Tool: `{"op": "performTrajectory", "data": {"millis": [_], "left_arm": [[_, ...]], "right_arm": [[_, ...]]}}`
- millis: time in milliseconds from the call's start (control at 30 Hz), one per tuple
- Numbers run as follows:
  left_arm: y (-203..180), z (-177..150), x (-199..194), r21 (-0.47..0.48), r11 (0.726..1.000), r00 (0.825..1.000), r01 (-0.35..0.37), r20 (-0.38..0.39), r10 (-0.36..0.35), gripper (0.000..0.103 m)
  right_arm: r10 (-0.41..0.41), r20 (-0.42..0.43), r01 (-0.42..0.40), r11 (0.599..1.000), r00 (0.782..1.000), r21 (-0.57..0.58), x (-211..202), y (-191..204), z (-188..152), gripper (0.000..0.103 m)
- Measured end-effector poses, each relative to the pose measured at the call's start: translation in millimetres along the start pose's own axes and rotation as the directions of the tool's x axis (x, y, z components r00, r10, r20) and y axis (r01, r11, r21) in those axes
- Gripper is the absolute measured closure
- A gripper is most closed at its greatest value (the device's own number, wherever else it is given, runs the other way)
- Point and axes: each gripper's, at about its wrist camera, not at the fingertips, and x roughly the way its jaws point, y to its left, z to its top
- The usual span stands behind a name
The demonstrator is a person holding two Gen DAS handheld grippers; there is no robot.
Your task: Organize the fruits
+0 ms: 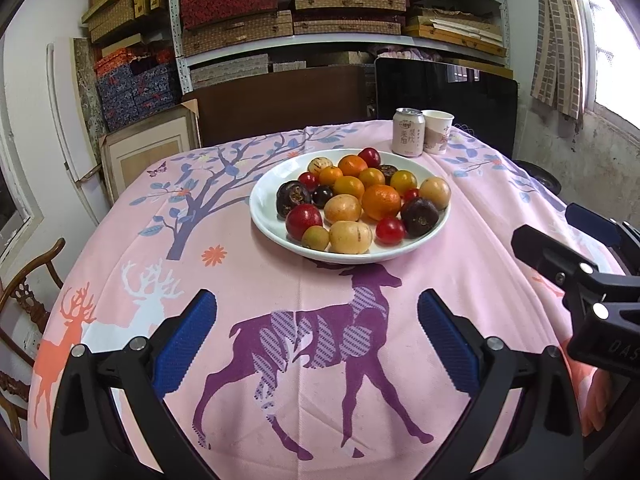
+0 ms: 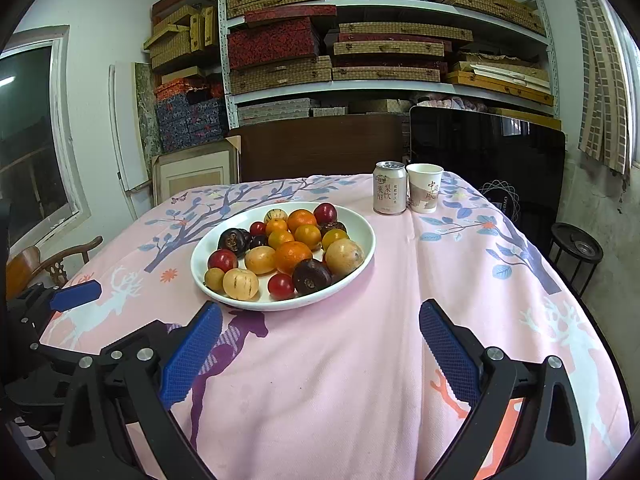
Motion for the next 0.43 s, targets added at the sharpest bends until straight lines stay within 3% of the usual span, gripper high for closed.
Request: {"op": "performTrajectory", "data": {"millis": [100,200,433], "left_arm": [[-2.5,-0.9,-7.4,0.015,1.000,0.998,-0.025,0.050,0.025,0.004],[-1.9,0.0,-2.8,0.002,1.000,0.999,0.027,0.017,-0.027,0.004],[2.2,1.1,-1.7,-0.018,1.000,1.000,0.002,0.016,-0.002,0.004]], "right_arm": [[-0.002,0.002,0.002,1.000,1.000,-0.001,-0.4,-0.6,0.3,0.003],[-0.004,0.006,0.004,1.000,1.000,0.000,-2.0,-2.9,0.6,0.003],[-0.005,0.004,0.005,1.000,1.000,-0.001,-3.4,-4.1,0.9,0.003]]}}
